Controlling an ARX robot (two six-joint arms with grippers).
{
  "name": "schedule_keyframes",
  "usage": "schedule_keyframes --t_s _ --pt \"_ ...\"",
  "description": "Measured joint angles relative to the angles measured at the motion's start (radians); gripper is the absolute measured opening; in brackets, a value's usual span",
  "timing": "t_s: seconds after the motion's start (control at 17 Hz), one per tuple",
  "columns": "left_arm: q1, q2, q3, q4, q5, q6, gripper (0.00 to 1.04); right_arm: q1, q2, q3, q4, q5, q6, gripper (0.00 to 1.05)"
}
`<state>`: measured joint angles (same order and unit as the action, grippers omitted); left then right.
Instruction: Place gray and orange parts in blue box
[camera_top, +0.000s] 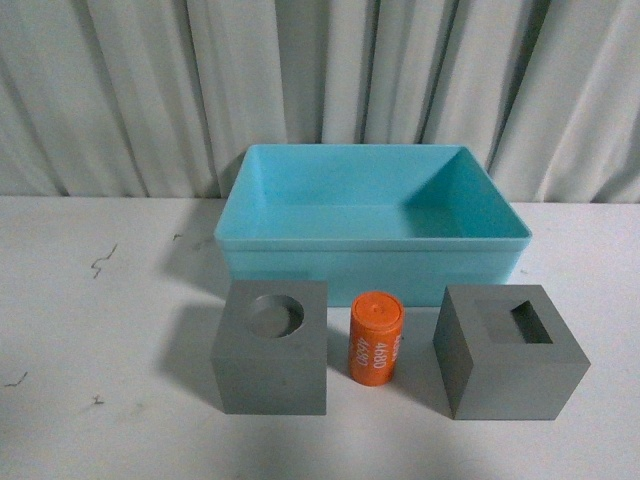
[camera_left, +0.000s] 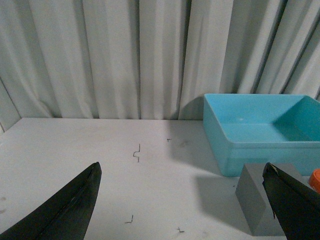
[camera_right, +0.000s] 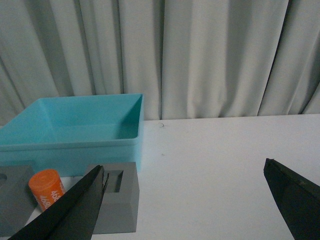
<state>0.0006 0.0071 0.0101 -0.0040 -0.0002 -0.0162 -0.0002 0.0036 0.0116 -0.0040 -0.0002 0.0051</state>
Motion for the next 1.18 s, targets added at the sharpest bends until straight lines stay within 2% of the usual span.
schedule_keyframes --t_s 1.18 --pt "0.0 0.0 0.0 0.0 0.0 0.0 0.98 0.0 0.0 0.0 0.0 0.0 0.0 0.98"
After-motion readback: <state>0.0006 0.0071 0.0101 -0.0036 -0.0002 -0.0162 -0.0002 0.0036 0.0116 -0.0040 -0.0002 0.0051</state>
